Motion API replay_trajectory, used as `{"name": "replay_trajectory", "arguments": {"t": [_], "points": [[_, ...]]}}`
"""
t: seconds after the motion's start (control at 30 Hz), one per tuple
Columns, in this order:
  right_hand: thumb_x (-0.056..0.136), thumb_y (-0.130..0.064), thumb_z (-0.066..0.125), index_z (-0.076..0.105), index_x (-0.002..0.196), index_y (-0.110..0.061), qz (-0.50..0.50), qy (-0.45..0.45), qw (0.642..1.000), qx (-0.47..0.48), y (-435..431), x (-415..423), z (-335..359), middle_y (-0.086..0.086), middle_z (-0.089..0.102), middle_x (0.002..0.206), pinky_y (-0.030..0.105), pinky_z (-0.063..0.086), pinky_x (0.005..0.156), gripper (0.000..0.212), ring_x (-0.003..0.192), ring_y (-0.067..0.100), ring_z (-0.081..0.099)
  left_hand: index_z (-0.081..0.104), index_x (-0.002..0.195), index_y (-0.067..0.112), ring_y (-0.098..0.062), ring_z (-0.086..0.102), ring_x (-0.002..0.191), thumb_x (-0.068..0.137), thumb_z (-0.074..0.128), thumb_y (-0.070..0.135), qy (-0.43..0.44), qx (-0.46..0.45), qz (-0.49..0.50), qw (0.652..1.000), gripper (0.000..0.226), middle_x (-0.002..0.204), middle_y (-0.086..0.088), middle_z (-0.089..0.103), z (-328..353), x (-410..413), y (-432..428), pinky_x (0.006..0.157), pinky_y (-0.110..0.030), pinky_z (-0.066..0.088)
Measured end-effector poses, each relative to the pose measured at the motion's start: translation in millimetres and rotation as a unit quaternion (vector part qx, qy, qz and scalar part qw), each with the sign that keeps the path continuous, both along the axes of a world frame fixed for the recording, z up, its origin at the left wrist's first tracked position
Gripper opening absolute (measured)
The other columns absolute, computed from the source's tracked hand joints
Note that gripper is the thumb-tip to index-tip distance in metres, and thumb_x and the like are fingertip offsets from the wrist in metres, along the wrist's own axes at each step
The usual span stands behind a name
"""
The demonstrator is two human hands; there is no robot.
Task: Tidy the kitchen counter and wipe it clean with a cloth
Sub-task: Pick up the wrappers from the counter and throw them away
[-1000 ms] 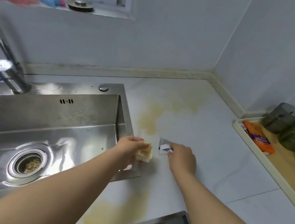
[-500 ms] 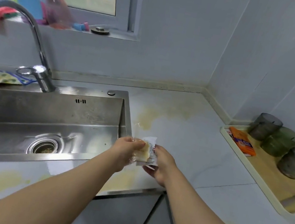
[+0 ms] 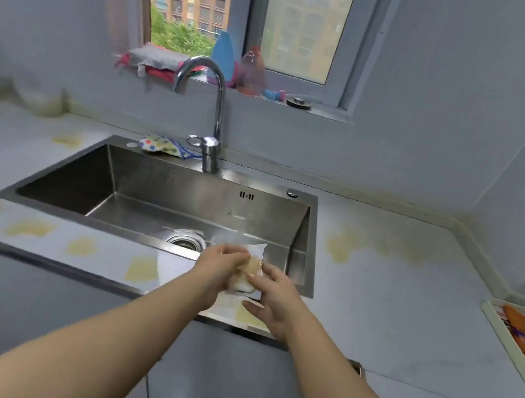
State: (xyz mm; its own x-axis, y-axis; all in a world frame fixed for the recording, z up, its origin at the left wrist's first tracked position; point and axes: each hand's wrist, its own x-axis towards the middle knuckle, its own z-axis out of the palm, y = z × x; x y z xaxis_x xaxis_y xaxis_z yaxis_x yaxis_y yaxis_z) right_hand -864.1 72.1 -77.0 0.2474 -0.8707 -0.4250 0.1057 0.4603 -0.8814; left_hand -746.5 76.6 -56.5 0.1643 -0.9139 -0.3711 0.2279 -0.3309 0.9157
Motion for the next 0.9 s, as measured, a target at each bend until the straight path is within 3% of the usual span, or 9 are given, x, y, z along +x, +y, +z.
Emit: {"name": "replay_trajectory", "arguments": {"t": [0.13,0.3,0.43,0.53,0.6,0.73,0.9], "points": [[0.093,-0.008,0.053,0.056,0.116,-0.019,0.038,0.017,0.999,-0.001,-3.3,60.2,2.5,0.000,0.062,0.094,0.028,0.050,0.074,0.026,0.083,0.011,0.058,0.059,0.088,0.014,-0.018,0.057,0.073,0.093,0.051,0.007,-0.003,0.003,0.077,0.997,0.012,0.090,-0.008,0.062,-1.0,61.1,9.3,0.059,-0.024,0.046],[0.092,-0.006,0.048,0.060,0.091,-0.019,0.110,0.028,0.994,-0.003,4.2,154.3,10.7,0.002,0.062,0.086,0.025,0.049,0.066,0.018,0.077,0.016,0.060,0.061,0.088,0.019,-0.025,0.057,0.092,0.093,0.052,0.013,-0.007,0.018,0.143,0.989,0.012,0.102,-0.008,0.063,-8.5,156.5,29.8,0.072,-0.031,0.046],[0.090,-0.001,0.045,0.058,0.088,-0.016,0.131,0.038,0.991,0.005,15.5,243.0,13.5,0.004,0.061,0.080,0.024,0.050,0.057,0.020,0.070,0.017,0.059,0.060,0.098,0.018,-0.027,0.062,0.085,0.096,0.050,0.013,0.031,0.017,0.139,0.990,0.011,0.097,-0.008,0.063,-5.2,233.7,47.4,0.067,-0.032,0.049],[0.089,-0.005,0.047,0.057,0.084,-0.018,0.148,0.057,0.987,0.005,21.2,309.9,9.2,0.004,0.061,0.080,0.026,0.049,0.065,0.017,0.072,0.018,0.059,0.056,0.108,0.015,-0.018,0.061,0.073,0.093,0.054,0.008,0.029,0.024,0.146,0.989,0.017,0.098,-0.008,0.062,-4.6,292.7,59.1,0.047,-0.022,0.051],[0.090,-0.007,0.049,0.056,0.083,-0.018,0.157,0.071,0.985,0.004,23.5,359.4,7.8,0.004,0.060,0.079,0.024,0.048,0.061,0.015,0.070,0.016,0.058,0.056,0.107,0.016,-0.015,0.060,0.070,0.090,0.055,0.001,0.019,0.031,0.170,0.985,0.023,0.093,-0.006,0.061,-7.5,340.1,66.3,0.040,-0.017,0.047],[0.094,-0.016,0.049,0.054,0.082,-0.018,0.169,0.076,0.983,0.011,26.3,447.0,7.9,0.004,0.059,0.077,0.025,0.047,0.057,0.014,0.068,0.015,0.057,0.056,0.089,0.018,-0.019,0.060,0.070,0.087,0.051,-0.010,0.024,0.034,0.196,0.980,0.028,0.093,-0.009,0.060,-8.7,425.9,75.5,0.055,-0.025,0.051],[0.098,-0.021,0.046,0.053,0.091,-0.013,0.172,0.090,0.981,0.005,36.2,530.8,2.2,0.004,0.056,0.078,0.027,0.047,0.062,0.012,0.068,0.015,0.054,0.057,0.088,0.016,-0.018,0.060,0.067,0.086,0.054,-0.010,0.012,0.049,0.231,0.972,0.026,0.089,-0.008,0.061,-13.7,509.2,85.5,0.051,-0.023,0.052]]}}
